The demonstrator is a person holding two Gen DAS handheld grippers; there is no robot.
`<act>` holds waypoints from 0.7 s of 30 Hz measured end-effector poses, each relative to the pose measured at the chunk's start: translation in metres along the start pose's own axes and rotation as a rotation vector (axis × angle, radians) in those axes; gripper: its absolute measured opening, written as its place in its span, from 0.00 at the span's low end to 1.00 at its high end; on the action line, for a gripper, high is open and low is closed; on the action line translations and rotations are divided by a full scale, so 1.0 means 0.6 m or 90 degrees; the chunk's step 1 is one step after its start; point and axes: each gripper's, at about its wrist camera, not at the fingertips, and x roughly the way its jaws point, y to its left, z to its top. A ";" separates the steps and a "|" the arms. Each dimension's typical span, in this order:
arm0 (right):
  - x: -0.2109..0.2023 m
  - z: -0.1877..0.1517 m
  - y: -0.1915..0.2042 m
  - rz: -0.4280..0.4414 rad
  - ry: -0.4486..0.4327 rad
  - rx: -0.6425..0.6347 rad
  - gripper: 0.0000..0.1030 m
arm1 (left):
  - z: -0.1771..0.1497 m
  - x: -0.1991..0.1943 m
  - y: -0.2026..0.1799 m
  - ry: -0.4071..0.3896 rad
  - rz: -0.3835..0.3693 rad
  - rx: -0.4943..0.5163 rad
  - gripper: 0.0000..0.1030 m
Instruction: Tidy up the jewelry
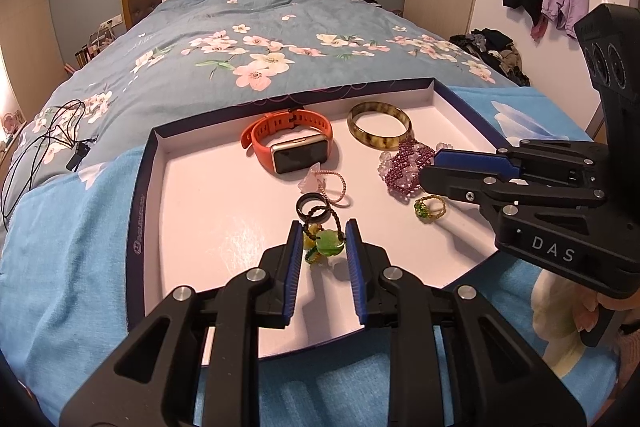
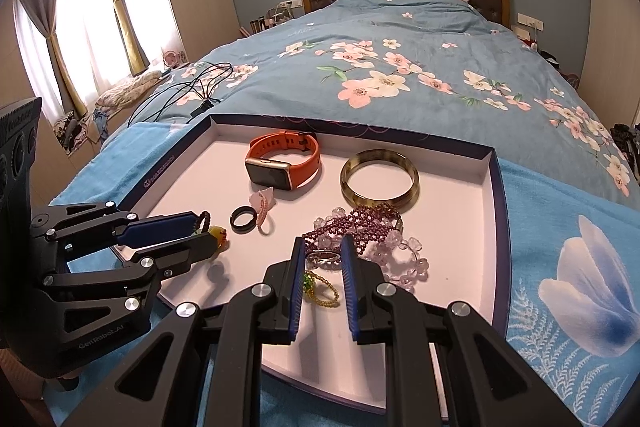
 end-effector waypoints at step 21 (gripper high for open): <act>-0.025 -0.003 0.003 -0.004 -0.030 -0.001 0.33 | -0.003 -0.028 0.003 -0.031 0.022 -0.008 0.50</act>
